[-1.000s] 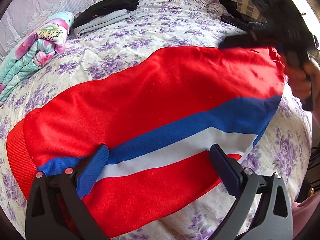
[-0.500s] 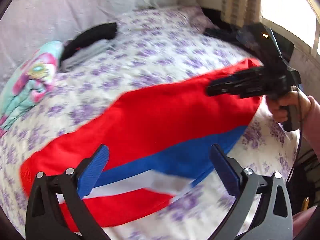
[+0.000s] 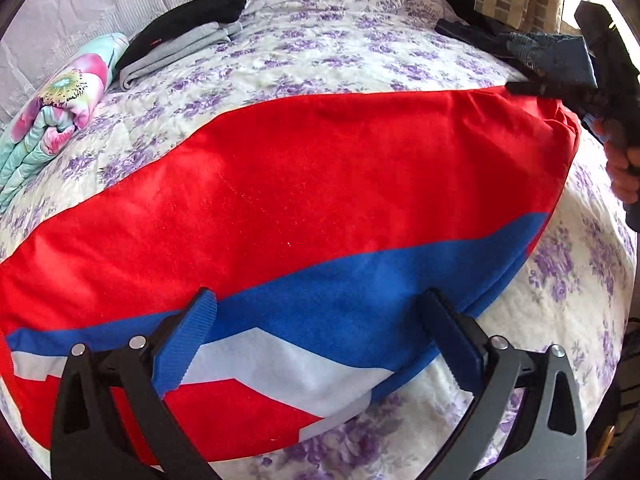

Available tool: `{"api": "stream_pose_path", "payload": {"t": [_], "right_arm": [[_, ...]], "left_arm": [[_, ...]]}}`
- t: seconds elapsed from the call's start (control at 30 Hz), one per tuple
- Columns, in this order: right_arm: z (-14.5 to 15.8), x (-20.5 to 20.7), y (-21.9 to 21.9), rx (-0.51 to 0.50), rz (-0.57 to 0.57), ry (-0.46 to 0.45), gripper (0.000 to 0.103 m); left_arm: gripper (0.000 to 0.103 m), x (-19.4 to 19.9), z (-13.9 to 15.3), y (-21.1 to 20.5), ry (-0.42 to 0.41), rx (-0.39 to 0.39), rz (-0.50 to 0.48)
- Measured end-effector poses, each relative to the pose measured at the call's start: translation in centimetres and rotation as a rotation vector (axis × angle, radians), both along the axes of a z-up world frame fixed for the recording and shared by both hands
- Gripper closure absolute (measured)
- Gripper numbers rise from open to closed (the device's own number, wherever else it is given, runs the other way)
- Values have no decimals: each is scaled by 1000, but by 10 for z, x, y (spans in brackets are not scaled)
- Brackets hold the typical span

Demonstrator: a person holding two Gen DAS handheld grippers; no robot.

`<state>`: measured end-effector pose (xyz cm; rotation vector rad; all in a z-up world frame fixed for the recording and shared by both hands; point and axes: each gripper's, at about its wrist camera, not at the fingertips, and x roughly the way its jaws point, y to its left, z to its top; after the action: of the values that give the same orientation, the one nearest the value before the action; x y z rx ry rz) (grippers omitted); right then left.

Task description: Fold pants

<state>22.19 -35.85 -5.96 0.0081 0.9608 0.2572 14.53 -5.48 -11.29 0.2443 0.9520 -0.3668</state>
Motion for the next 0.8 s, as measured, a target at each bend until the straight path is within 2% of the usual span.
{"api": "stream_pose_path", "payload": {"t": [0.07, 0.1, 0.13, 0.2, 0.23, 0.3, 0.4, 0.47, 0.5, 0.53, 0.57, 0.6, 0.7, 0.8], "right_arm": [[-18, 15, -8, -87, -60, -22, 61], [-22, 22, -12, -84, -78, -33, 67], [-20, 28, -17, -56, -109, -45, 68], [-12, 31, -21, -26, -153, -68, 68], [-5, 28, -19, 3, -150, -81, 64], [8, 18, -7, 78, -75, -84, 64], [11, 3, 29, 90, 92, -38, 64], [-1, 1, 48, -9, 157, -4, 67], [-11, 4, 52, -121, 142, 0, 65], [-19, 7, 47, -162, 116, 0, 55], [-16, 9, 37, -106, 79, 2, 50], [-8, 8, 28, -69, 29, 0, 52], [26, -16, 1, 66, -31, -103, 52], [38, -38, -23, 95, -75, -136, 52]], "left_arm": [[4, -2, -1, 0, -15, -7, -1], [4, -3, -1, 0, -23, -9, -2], [4, -2, -1, 0, -27, -11, -3], [4, -7, 0, -1, -38, -15, -2], [4, -7, 0, -1, -43, -16, -2], [4, -8, 0, -1, -49, -20, -1], [4, -10, 0, 0, -58, -21, -1], [4, -10, 0, 1, -58, -23, -2], [4, -9, 0, 1, -58, -25, -2], [4, -9, 0, 1, -58, -26, -2], [4, -9, 0, 1, -59, -26, -3], [4, -9, 0, 1, -59, -25, -3], [4, -9, 0, 0, -59, -26, -3], [4, -9, 0, 0, -59, -26, -3]]}}
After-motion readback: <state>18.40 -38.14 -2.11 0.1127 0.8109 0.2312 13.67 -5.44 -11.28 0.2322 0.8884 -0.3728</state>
